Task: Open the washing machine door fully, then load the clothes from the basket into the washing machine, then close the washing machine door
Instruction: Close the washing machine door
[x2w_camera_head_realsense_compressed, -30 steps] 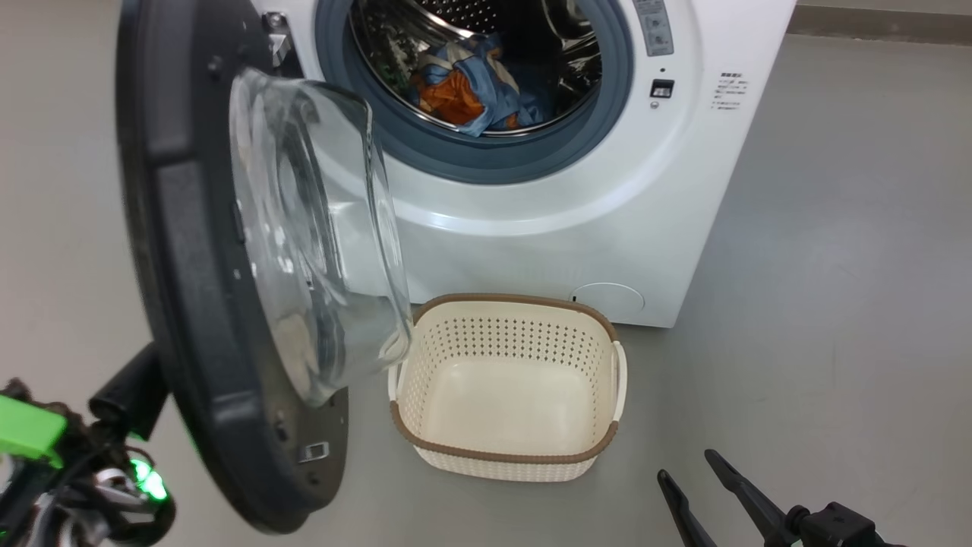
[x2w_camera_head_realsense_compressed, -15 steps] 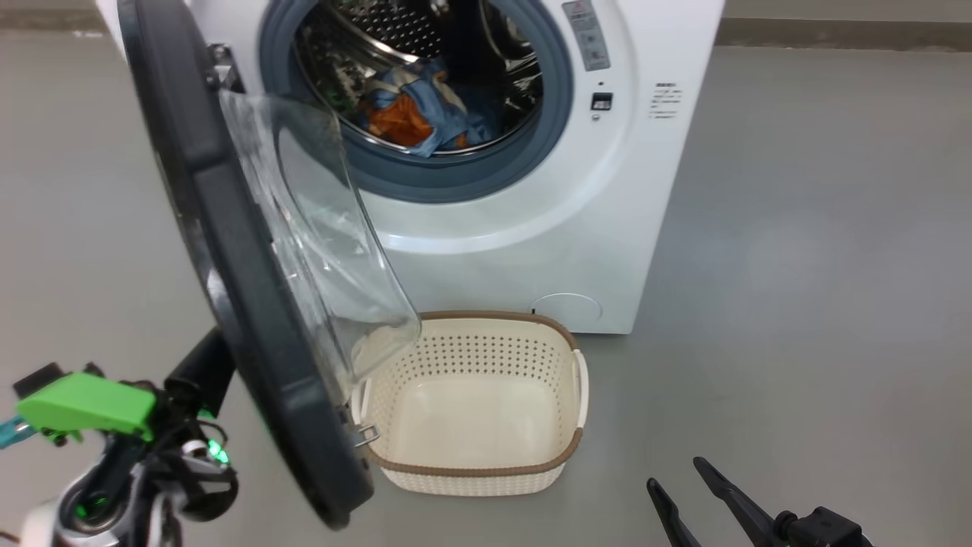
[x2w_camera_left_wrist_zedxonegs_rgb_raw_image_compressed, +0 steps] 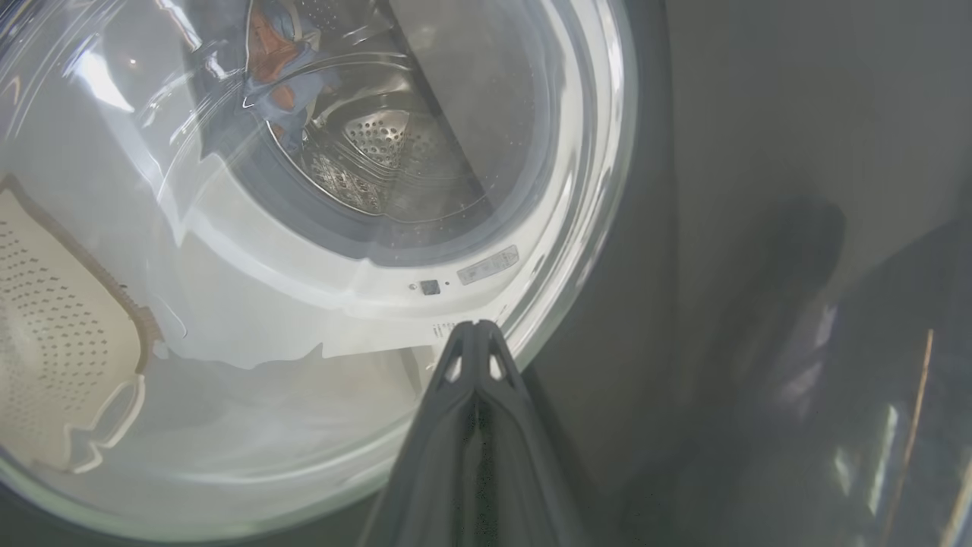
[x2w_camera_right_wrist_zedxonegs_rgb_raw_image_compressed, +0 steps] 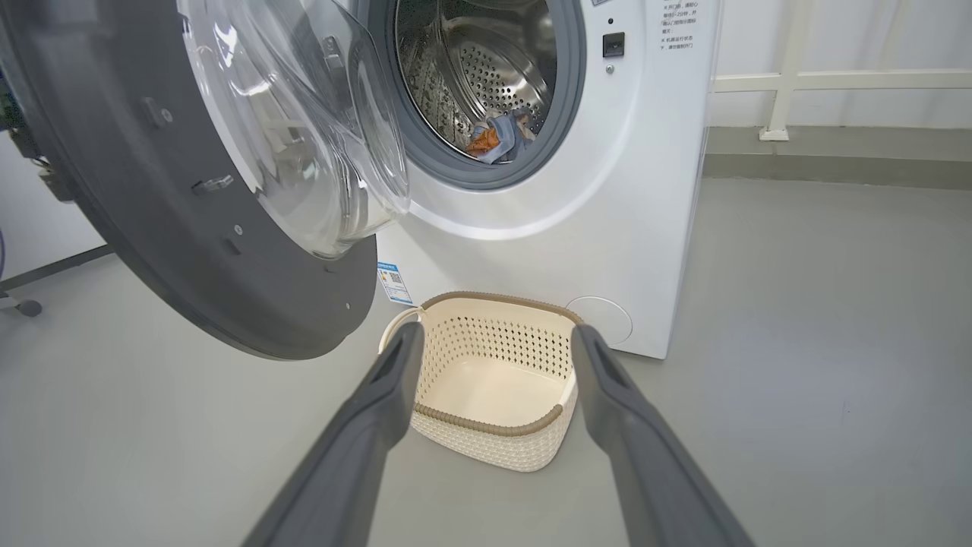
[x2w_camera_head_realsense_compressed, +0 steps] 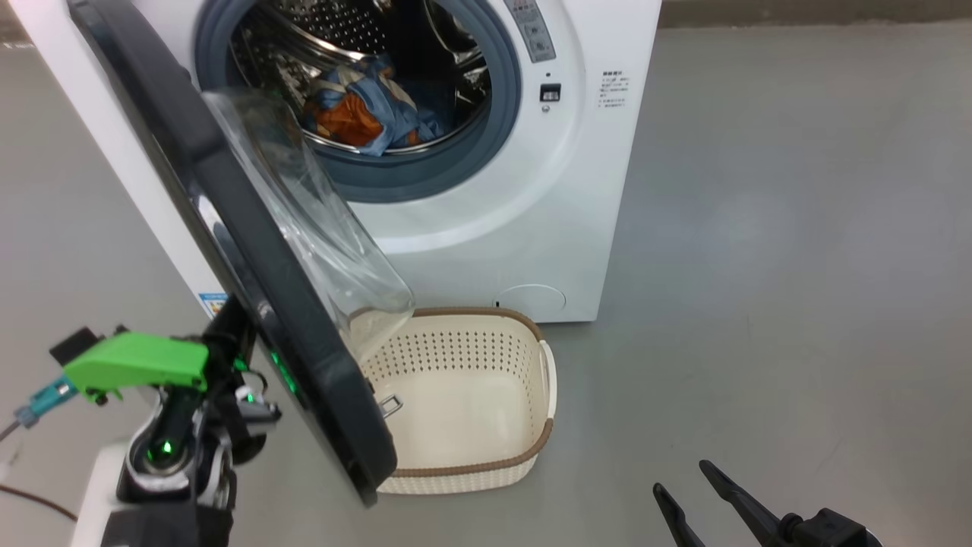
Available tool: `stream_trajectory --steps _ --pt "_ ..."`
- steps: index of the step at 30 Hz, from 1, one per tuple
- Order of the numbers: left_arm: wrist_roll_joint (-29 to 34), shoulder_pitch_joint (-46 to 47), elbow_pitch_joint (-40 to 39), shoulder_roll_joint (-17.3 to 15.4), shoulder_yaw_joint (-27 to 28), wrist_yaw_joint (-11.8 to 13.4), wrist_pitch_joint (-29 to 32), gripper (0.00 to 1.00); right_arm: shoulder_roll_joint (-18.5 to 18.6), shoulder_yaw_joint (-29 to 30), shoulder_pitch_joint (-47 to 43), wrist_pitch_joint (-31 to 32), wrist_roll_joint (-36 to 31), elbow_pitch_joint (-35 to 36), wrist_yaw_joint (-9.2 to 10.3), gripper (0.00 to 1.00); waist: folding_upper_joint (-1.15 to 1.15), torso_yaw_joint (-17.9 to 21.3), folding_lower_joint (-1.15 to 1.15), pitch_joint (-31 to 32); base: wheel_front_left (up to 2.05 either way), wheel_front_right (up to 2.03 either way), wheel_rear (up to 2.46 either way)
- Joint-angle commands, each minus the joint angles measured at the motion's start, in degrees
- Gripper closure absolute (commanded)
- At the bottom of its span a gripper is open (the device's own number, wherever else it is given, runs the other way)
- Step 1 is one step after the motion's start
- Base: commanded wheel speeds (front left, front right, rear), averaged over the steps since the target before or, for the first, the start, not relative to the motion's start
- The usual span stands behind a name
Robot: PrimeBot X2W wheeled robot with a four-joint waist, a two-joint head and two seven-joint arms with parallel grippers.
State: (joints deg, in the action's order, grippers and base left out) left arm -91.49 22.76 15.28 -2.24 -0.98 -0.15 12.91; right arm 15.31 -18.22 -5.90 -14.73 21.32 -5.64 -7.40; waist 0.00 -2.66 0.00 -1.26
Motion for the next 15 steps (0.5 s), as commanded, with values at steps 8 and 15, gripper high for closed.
stream_trajectory --steps 8,15 --pt "-0.87 10.88 6.88 -0.65 -1.11 -4.19 -4.89 1.00 2.17 -2.07 2.22 -0.27 0.54 1.96 -0.09 0.00 0.00 1.16 0.00 -2.55 0.00 0.00 0.00" --pt "-1.43 14.99 11.34 -0.65 -2.71 -6.02 -6.60 1.00 2.55 -2.58 2.95 -0.27 0.80 1.82 -0.09 0.00 0.00 2.47 0.00 -3.43 0.00 0.00 0.00"
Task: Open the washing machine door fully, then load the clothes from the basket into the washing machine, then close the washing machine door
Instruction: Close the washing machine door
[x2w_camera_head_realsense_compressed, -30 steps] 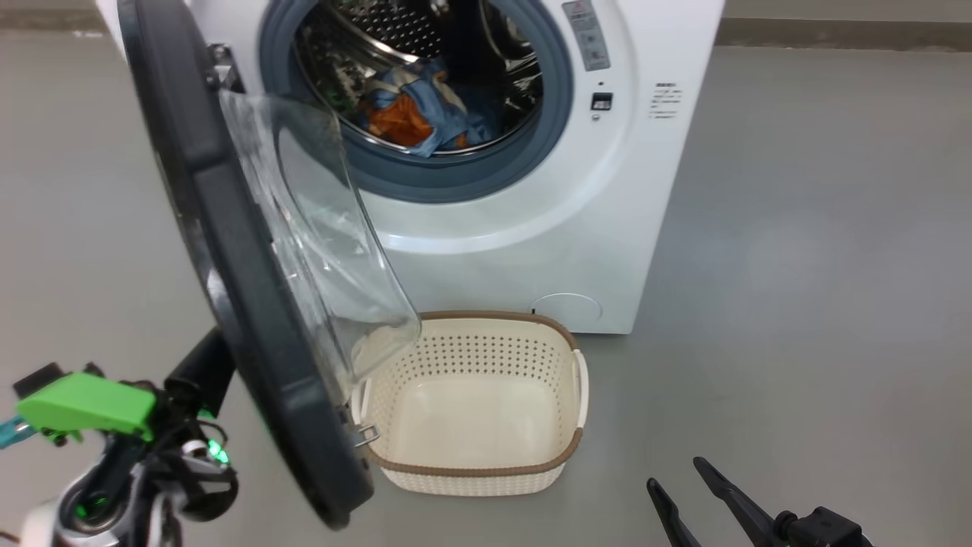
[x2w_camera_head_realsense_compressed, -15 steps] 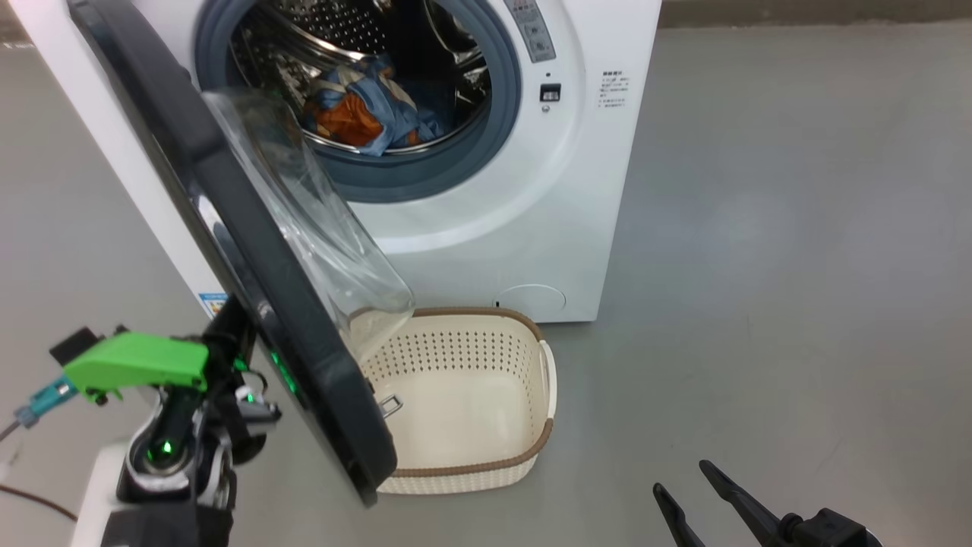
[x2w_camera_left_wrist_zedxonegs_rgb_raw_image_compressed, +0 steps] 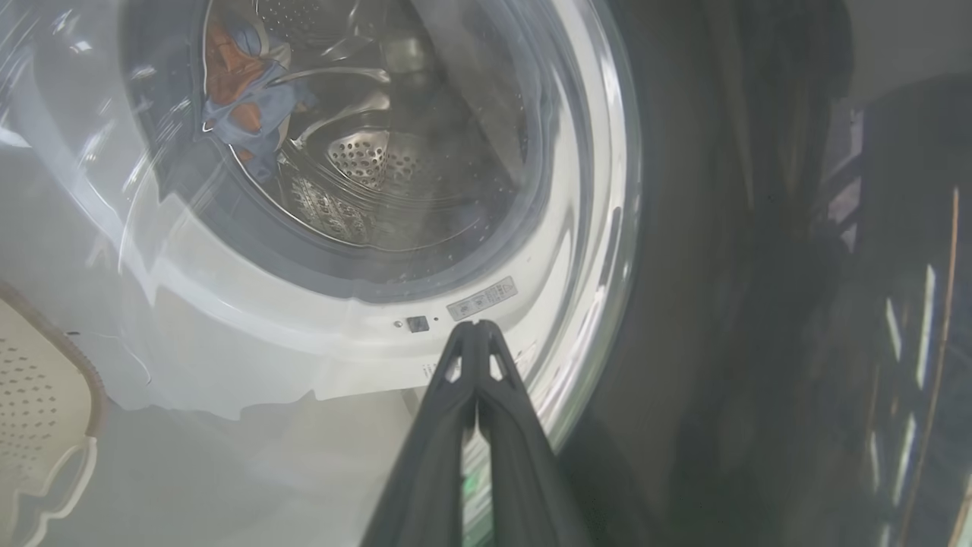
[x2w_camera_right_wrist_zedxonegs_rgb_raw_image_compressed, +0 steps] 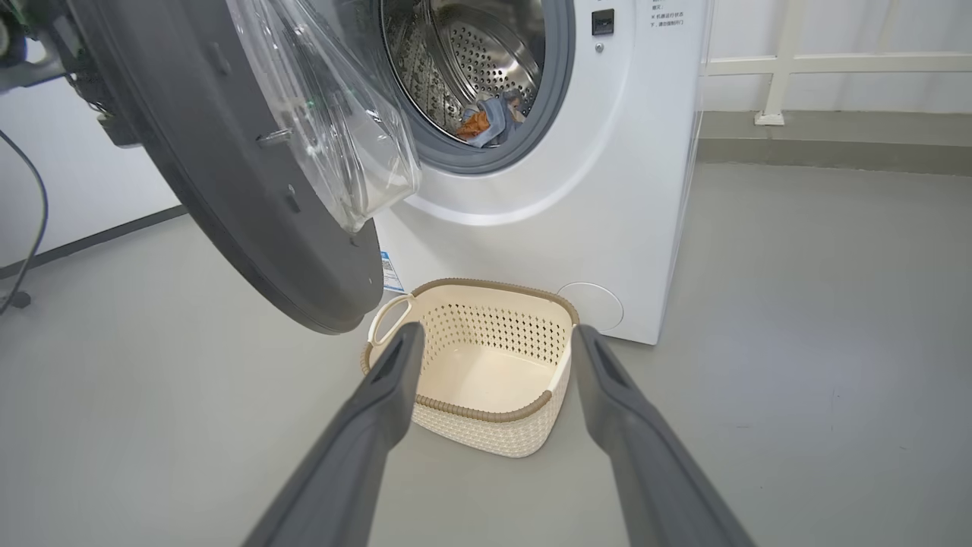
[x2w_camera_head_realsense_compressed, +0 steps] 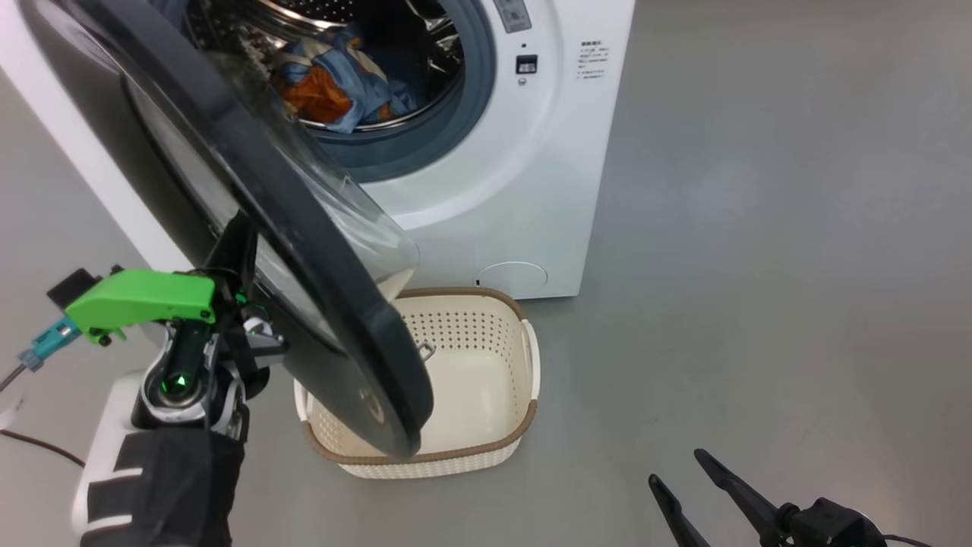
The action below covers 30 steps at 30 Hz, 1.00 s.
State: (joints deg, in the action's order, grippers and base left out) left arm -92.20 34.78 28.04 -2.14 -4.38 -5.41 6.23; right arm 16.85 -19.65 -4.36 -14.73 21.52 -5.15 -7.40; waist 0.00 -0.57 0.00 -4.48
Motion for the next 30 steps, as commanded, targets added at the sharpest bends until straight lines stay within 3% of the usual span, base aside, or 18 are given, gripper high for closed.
stream_trajectory --steps 1,19,30 --pt "-0.85 3.40 -0.92 -0.75 0.42 -0.94 -0.13 1.00 1.03 -1.23 1.49 -0.27 0.65 1.31 -0.09 0.00 0.00 0.56 0.00 -0.32 0.00 0.00 0.00" --pt "-1.85 9.42 2.88 -0.74 -2.08 -2.05 -4.57 1.00 1.81 -2.57 3.60 -0.27 1.51 1.33 -0.09 0.00 0.00 5.19 0.00 -3.40 0.00 0.00 0.00" --pt "-0.63 9.48 3.71 -0.93 -1.11 -2.07 -5.96 1.00 2.65 -2.30 4.22 -0.27 1.74 1.38 -0.09 0.00 0.00 4.56 0.00 -4.39 0.00 0.00 0.00"
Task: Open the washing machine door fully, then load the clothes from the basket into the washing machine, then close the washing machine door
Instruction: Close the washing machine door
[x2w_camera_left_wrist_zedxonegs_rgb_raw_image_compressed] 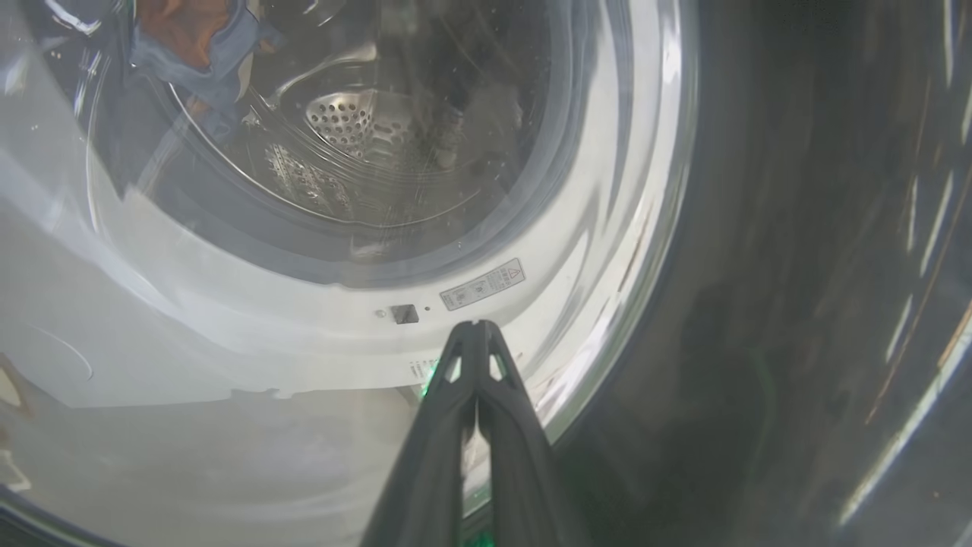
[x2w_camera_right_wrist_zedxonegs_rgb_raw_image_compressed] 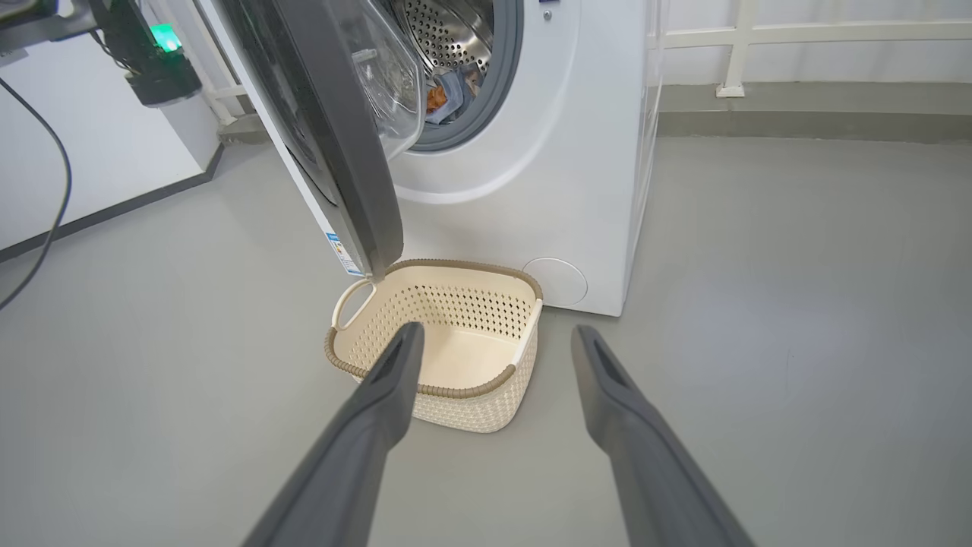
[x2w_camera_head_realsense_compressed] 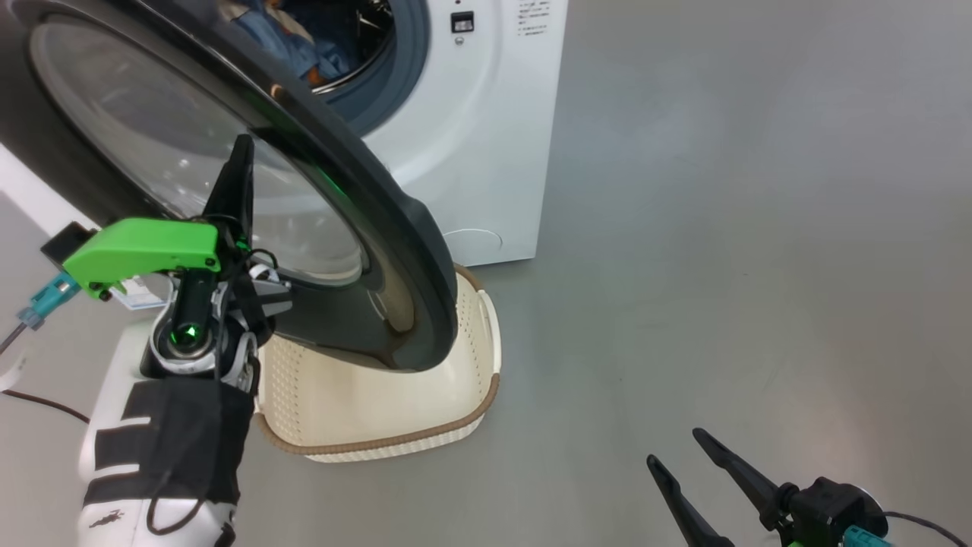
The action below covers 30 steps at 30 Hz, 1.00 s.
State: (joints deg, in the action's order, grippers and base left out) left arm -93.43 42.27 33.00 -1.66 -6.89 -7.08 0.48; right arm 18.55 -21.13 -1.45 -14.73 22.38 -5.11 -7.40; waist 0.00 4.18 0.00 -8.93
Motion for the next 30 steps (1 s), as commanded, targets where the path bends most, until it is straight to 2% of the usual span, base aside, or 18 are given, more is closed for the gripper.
stream_trajectory --steps 1,5,9,11,14,15,17,18,23,27,30 --pt "0.90 1.60 -1.16 -1.40 1.21 -0.40 -0.31 1.00 0.88 -0.81 1.30 -0.27 0.87 1.25 -0.09 0.00 0.00 -0.44 0.00 0.31 0.00 0.00 0.00" --pt "3.35 -1.24 -1.95 -2.26 -0.66 -0.40 0.11 1.00 0.28 -0.46 1.16 -0.27 0.86 0.80 -0.09 0.00 0.00 -1.25 0.00 1.81 0.00 0.00 0.00" --pt "8.56 -5.48 -3.75 -4.87 -3.57 -0.40 -1.28 0.99 -0.66 0.30 0.61 -0.27 0.75 0.53 -0.09 0.00 0.00 -2.15 0.00 3.37 0.00 0.00 0.00" --pt "11.49 -7.71 -4.67 -6.14 -4.98 -0.27 -2.54 0.76 -1.18 0.94 0.14 -0.27 0.62 0.35 -0.09 0.00 0.00 -2.80 0.00 4.09 0.00 0.00 0.00" --pt "15.11 -11.05 -6.76 -7.53 -6.56 0.67 -4.51 0.56 -2.04 1.74 -0.79 -0.27 0.34 0.14 -0.09 0.00 0.00 -3.73 0.00 5.28 0.00 0.00 0.00" --pt "16.46 -12.17 -7.73 -8.12 -6.94 1.28 -5.41 0.46 -2.28 2.03 -1.07 -0.27 0.22 0.11 -0.09 0.00 0.00 -4.06 0.00 5.57 0.00 0.00 0.00" --pt "19.87 -14.64 -9.72 -9.50 -7.84 2.76 -7.81 0.03 -2.73 2.53 -1.56 -0.27 -0.01 0.04 -0.09 0.00 0.00 -4.64 0.00 6.35 0.00 0.00 0.00" --pt "21.90 -16.01 -10.69 -10.29 -8.38 3.64 -9.19 0.00 -2.98 2.76 -1.80 -0.27 -0.12 0.05 -0.09 0.00 0.00 -4.89 0.00 6.77 0.00 0.00 0.00" --pt "30.46 -23.73 -16.19 -12.86 -10.56 8.40 -13.59 0.00 -3.57 4.50 -2.39 -0.27 -0.77 0.21 -0.09 0.00 0.00 -5.79 0.00 8.29 0.00 0.00 0.00" --pt "37.47 -30.17 -21.17 -14.07 -10.71 11.96 -15.09 0.00 -3.78 5.89 -2.77 -0.27 -1.36 0.33 -0.09 0.00 0.00 -6.21 0.00 9.00 0.00 0.00 0.00" --pt "42.23 -35.48 -24.74 -13.71 -9.39 13.92 -15.40 0.00 -3.84 6.96 -3.08 -0.27 -1.82 0.51 -0.09 0.00 0.00 -6.35 0.00 9.35 0.00 0.00 0.00"
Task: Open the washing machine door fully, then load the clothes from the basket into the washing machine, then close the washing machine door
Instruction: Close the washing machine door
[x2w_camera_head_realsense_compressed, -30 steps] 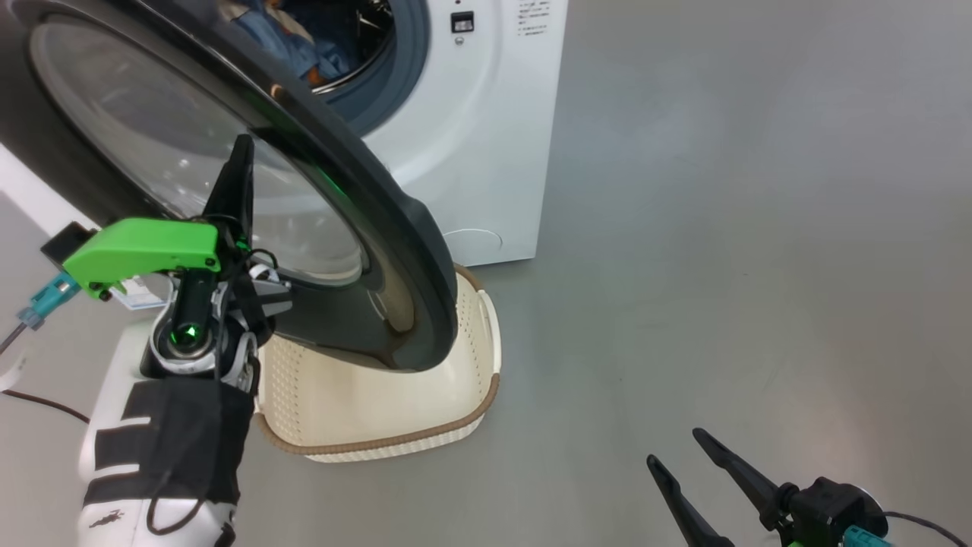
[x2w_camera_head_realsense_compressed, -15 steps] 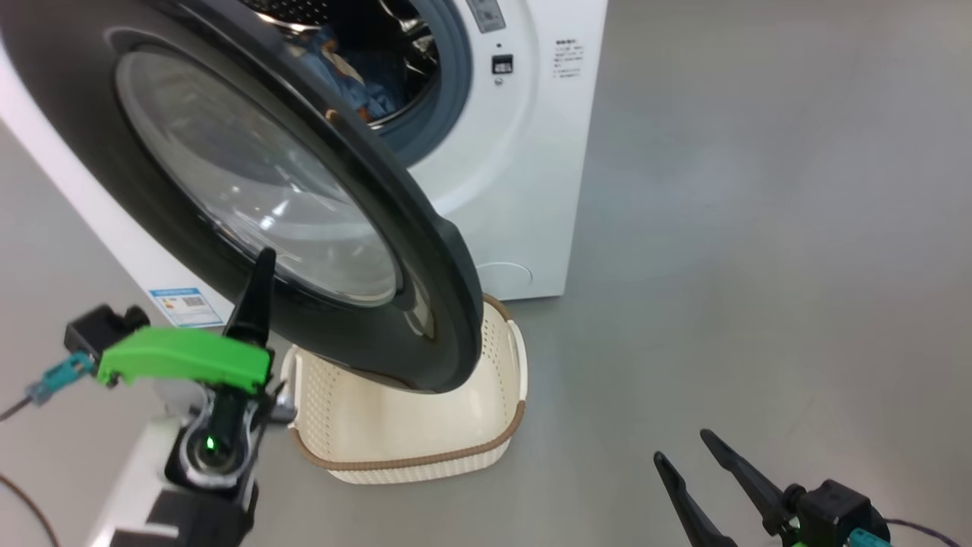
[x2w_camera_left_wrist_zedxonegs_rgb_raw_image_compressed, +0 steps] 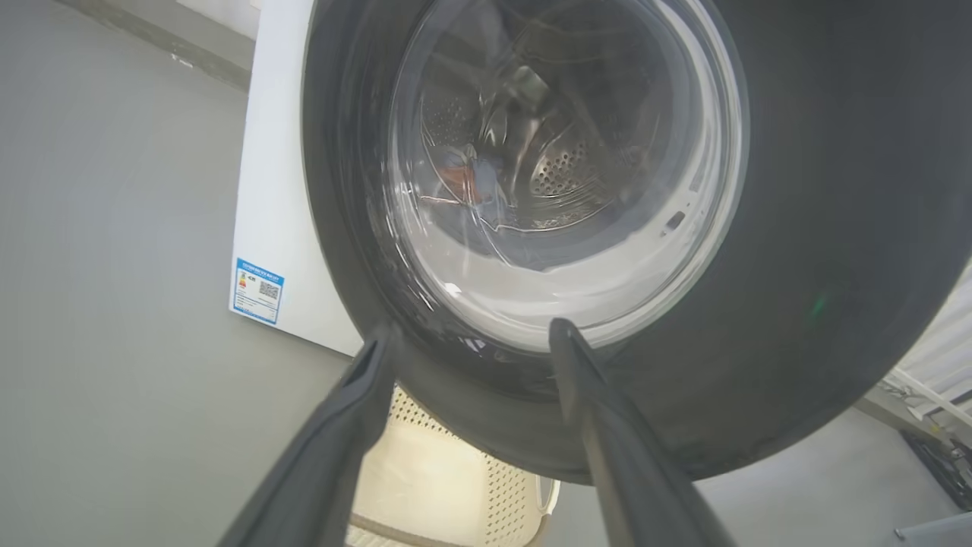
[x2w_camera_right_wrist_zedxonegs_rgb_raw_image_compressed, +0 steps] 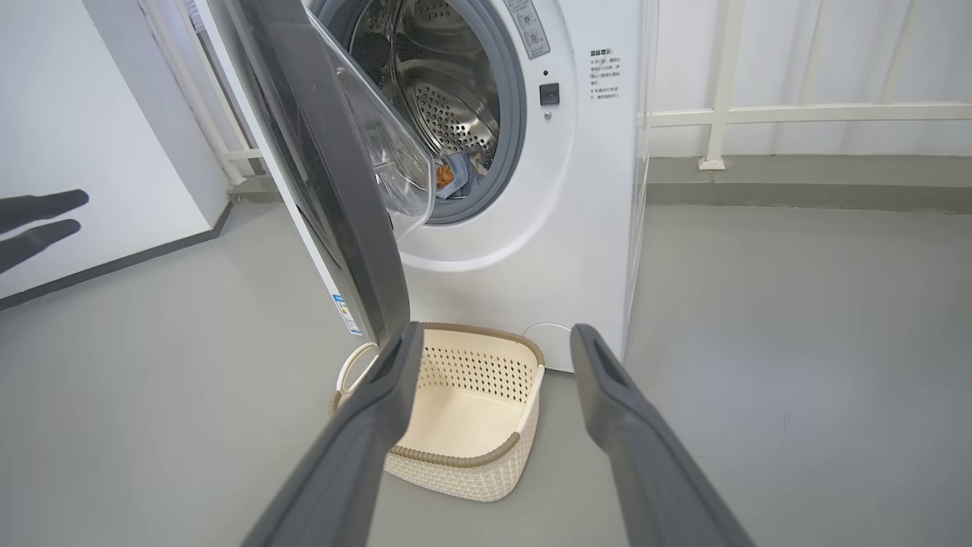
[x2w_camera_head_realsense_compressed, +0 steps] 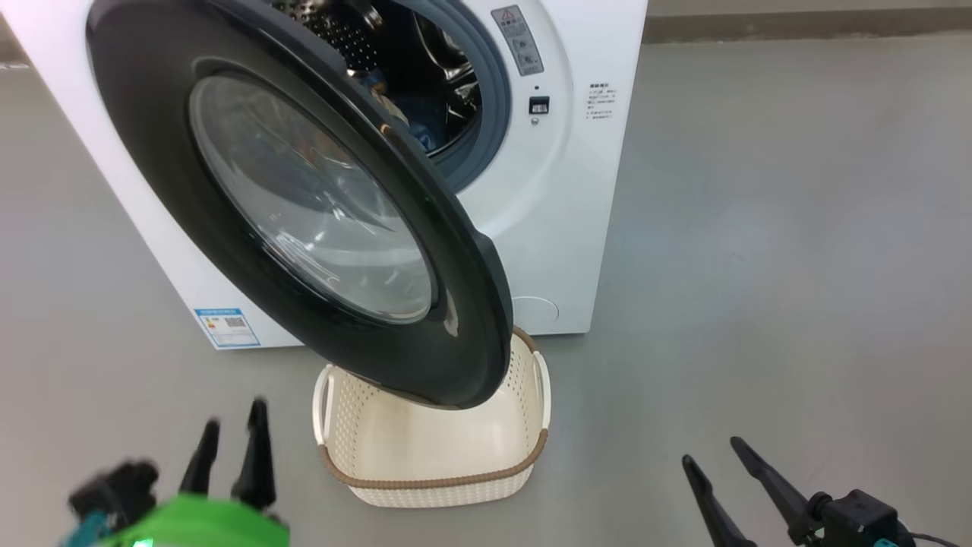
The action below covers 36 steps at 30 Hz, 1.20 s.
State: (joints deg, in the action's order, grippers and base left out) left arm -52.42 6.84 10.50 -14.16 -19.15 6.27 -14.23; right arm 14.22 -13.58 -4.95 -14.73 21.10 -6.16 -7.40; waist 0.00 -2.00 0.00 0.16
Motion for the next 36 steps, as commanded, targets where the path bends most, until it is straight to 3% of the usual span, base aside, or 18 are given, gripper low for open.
stream_trajectory --steps 1,7,15,26,32,33,34,35,36 --pt "2.35 -1.91 -3.67 -0.50 4.03 0.81 -0.71 0.00 0.45 -0.20 0.31 -0.27 -0.71 1.65 -0.09 0.00 0.00 -0.19 0.00 0.32 0.00 0.00 0.00" --pt "14.49 -12.69 -9.53 3.40 10.95 1.17 -0.75 0.00 -0.04 1.52 -0.32 -0.27 -1.59 1.96 -0.09 0.00 0.00 0.37 0.00 0.83 0.00 0.00 0.00" --pt "27.91 -20.60 -11.58 8.68 15.68 -0.77 -0.76 0.00 -1.32 4.57 -1.21 -0.27 -2.73 1.24 -0.09 0.00 0.00 1.00 0.00 1.66 0.00 0.00 0.00" --pt "31.46 -24.12 -12.88 11.18 21.77 -4.52 -0.76 0.00 -3.57 8.71 -1.58 -0.27 -6.24 -0.25 -0.09 0.00 0.00 1.03 0.00 1.90 0.00 0.00 0.00" --pt "30.86 -24.18 -13.19 11.26 21.83 -4.55 -0.76 0.00 -3.82 8.89 -0.89 -0.27 -6.61 -0.52 -0.09 0.00 0.00 1.14 0.00 1.71 0.00 0.00 0.00" --pt "30.73 -24.20 -13.27 11.26 21.67 -4.42 -0.76 0.00 -3.86 8.87 -0.81 -0.27 -6.63 -0.61 -0.09 0.31 0.00 1.11 0.00 1.69 0.00 0.00 0.00" --pt "30.66 -24.24 -13.35 11.26 21.46 -4.27 -0.76 0.00 -3.88 8.83 -0.70 -0.27 -6.65 -0.68 -0.09 0.91 0.00 1.07 0.00 1.68 0.00 0.00 0.00" --pt "30.62 -24.27 -13.43 11.26 21.24 -4.13 -0.76 0.00 -3.80 8.60 -0.63 -0.27 -6.62 -0.79 -0.09 1.00 0.00 1.01 0.00 1.66 0.00 0.00 0.00" --pt "30.52 -24.30 -13.54 11.26 21.05 -3.98 -0.76 0.00 -3.74 8.42 -0.56 -0.27 -6.58 -0.93 -0.09 1.00 0.00 0.94 0.00 1.65 0.00 0.00 0.00"
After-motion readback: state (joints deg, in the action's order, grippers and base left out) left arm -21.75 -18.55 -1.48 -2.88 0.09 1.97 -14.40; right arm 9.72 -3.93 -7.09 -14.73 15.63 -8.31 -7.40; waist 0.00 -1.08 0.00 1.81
